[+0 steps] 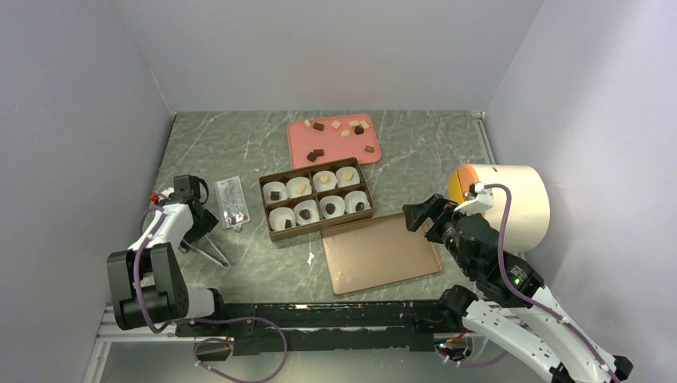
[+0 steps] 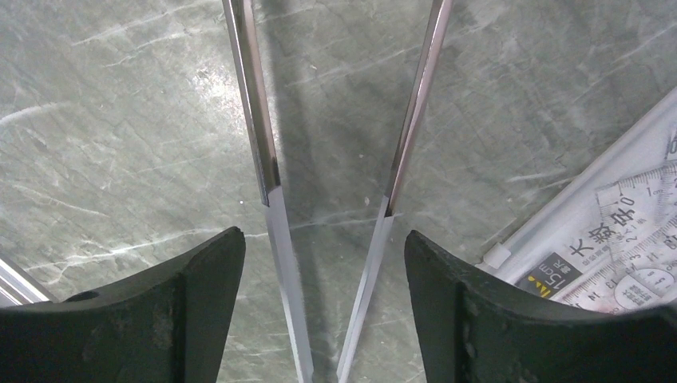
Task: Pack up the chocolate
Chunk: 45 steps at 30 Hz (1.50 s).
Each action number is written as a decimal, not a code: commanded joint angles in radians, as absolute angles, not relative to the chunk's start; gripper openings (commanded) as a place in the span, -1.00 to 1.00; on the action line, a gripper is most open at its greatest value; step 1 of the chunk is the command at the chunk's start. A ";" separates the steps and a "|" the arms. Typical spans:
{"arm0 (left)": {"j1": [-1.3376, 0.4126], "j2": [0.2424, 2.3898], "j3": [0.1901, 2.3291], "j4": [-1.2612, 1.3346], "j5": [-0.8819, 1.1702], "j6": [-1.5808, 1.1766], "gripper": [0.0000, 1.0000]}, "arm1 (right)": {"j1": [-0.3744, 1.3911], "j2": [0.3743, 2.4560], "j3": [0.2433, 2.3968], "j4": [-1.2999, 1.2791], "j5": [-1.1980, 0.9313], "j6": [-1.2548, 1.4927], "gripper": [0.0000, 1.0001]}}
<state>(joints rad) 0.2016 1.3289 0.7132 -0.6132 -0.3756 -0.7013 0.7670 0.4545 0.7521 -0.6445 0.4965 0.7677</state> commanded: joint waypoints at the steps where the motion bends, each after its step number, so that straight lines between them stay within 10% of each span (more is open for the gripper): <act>1: 0.207 1.273 0.756 -0.649 -0.361 -0.728 0.62 | 0.766 0.456 0.769 -0.617 0.491 0.775 0.92; 19: 0.177 1.073 0.865 -0.476 0.177 -0.558 0.90 | 0.766 0.568 0.768 -0.599 0.376 0.802 0.88; 31: 0.028 1.109 0.753 -0.126 0.682 -0.454 0.78 | 0.768 0.826 0.749 -0.435 0.075 0.810 0.32; 45: -0.022 1.154 0.847 -0.299 0.363 -0.344 0.94 | 1.020 1.141 0.838 -0.408 0.269 0.847 0.05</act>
<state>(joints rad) -0.0158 1.1728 0.8337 -0.2993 0.4191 -0.3855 0.9379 1.0737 0.7563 -0.4290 0.1497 0.8310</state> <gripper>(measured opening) 0.970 0.530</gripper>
